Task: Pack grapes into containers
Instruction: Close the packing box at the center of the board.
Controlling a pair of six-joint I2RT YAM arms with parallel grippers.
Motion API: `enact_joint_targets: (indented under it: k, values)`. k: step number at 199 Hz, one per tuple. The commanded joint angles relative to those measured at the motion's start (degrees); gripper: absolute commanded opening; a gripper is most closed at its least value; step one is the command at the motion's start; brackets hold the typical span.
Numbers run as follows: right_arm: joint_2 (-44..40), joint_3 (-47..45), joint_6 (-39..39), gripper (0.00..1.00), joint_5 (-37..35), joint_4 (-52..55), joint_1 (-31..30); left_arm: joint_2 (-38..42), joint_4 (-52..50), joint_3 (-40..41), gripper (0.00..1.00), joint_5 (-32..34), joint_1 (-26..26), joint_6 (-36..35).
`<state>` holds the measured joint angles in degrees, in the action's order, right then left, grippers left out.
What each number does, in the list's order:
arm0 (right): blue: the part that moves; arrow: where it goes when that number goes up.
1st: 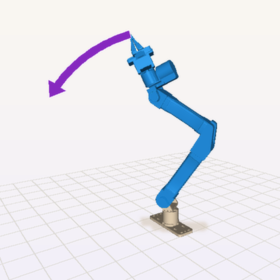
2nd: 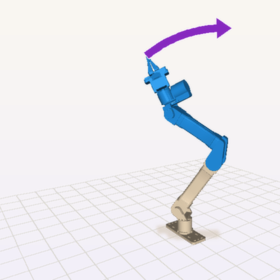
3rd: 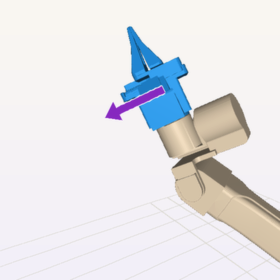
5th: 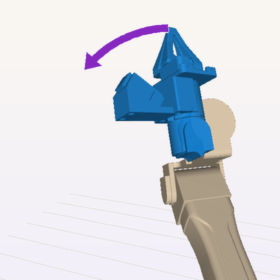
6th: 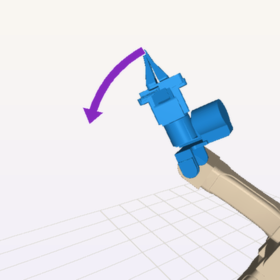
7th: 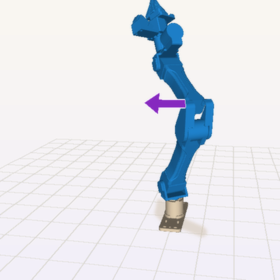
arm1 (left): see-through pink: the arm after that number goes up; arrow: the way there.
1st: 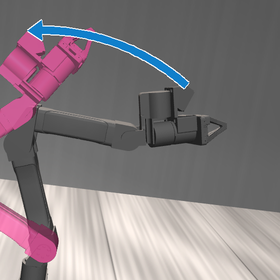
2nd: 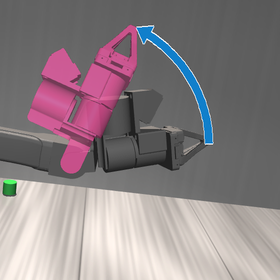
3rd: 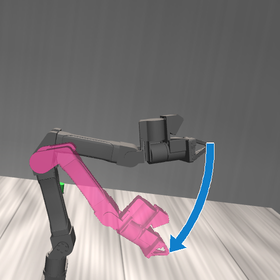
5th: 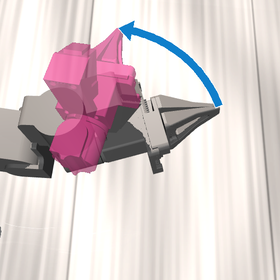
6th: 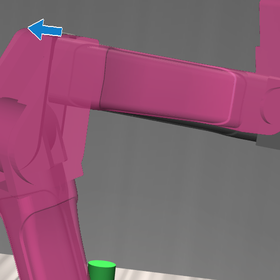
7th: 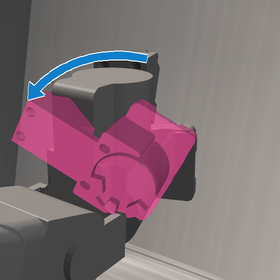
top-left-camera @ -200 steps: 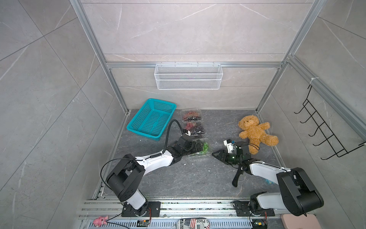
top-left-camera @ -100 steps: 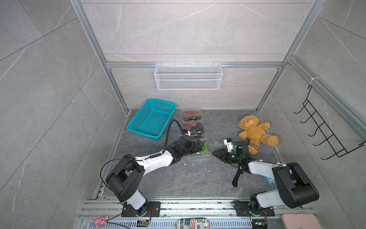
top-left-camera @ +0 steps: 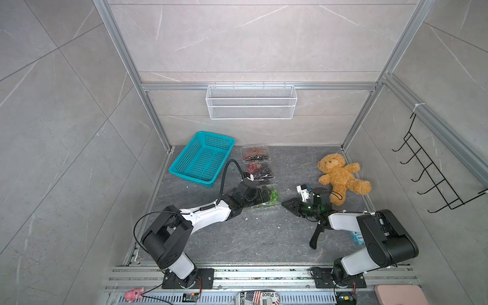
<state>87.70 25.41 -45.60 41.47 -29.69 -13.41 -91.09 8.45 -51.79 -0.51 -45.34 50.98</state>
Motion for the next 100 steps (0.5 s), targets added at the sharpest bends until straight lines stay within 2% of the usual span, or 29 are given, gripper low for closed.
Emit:
enact_joint_targets:
  k: [1, 100]
  values:
    - [1.09, 0.91, -1.39, 0.32, 0.97, -1.74, 0.18, 1.09, -0.83, 1.14, 0.99, 0.01, 0.07, 0.74]
    - [3.99, 0.70, -3.61, 0.20, 1.07, -5.04, 0.21, 1.09, -0.78, 1.56, 0.99, 0.07, 0.00, 0.92]
